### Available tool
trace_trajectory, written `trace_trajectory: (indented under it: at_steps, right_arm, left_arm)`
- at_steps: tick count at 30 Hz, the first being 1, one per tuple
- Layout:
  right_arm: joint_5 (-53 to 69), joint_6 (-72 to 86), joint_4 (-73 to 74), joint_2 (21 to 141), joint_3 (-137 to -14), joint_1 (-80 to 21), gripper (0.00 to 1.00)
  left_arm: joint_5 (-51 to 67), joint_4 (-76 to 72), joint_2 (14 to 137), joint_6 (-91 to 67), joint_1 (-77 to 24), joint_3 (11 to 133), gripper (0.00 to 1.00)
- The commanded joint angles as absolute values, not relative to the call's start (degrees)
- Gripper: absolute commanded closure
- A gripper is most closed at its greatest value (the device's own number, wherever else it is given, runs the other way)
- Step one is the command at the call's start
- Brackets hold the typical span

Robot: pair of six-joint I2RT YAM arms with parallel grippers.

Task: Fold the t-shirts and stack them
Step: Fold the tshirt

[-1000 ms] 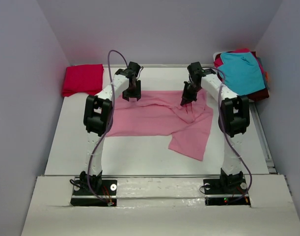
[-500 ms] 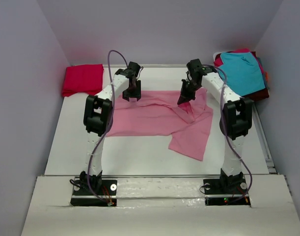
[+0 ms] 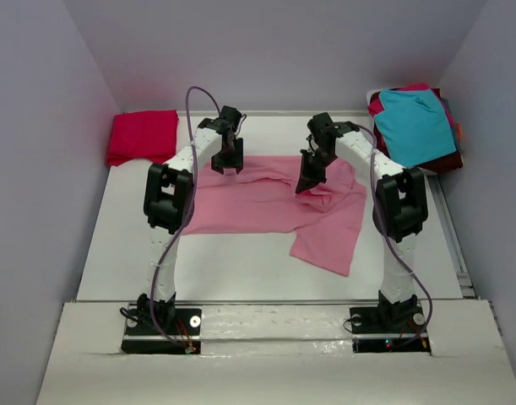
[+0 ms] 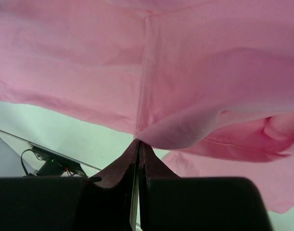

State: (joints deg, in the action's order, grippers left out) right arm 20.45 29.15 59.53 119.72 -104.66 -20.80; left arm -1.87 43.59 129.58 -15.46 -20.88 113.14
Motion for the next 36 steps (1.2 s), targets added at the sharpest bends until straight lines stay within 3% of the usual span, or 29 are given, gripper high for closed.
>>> trace_trajectory:
  at_steps: [1, 14, 17, 18, 21, 23, 36]
  right_arm:
    - [21.8, 28.56, 58.98, 120.5, -102.57, -21.88, 0.93]
    - [23.55, 27.07, 56.25, 126.64, -99.58, -24.61, 0.9]
    - [23.82, 26.37, 56.25, 127.18, -100.72, -25.22, 0.76]
    - [23.47, 26.19, 56.69, 127.0, -100.98, -25.83, 0.65]
    - [20.41, 26.1, 56.95, 124.9, -101.42, -25.84, 0.46]
    - [18.99, 26.02, 57.74, 123.76, -101.6, -25.84, 0.42]
    - [3.35, 29.35, 60.64, 113.91, -100.29, -25.84, 0.49]
  left_arm:
    - [-1.41, 44.83, 125.42, -14.59, -20.74, 113.11, 0.39]
    - [-0.7, 45.0, 125.77, -14.59, -20.74, 113.47, 0.39]
    - [-0.62, 45.17, 125.95, -14.59, -20.74, 113.55, 0.39]
    - [-0.7, 45.0, 125.95, -14.5, -20.74, 113.55, 0.39]
    - [-0.79, 45.0, 125.95, -14.5, -20.74, 113.38, 0.39]
    - [-0.7, 44.91, 126.12, -14.5, -20.74, 113.38, 0.39]
    - [2.46, 44.12, 126.21, -14.41, -20.74, 113.64, 0.39]
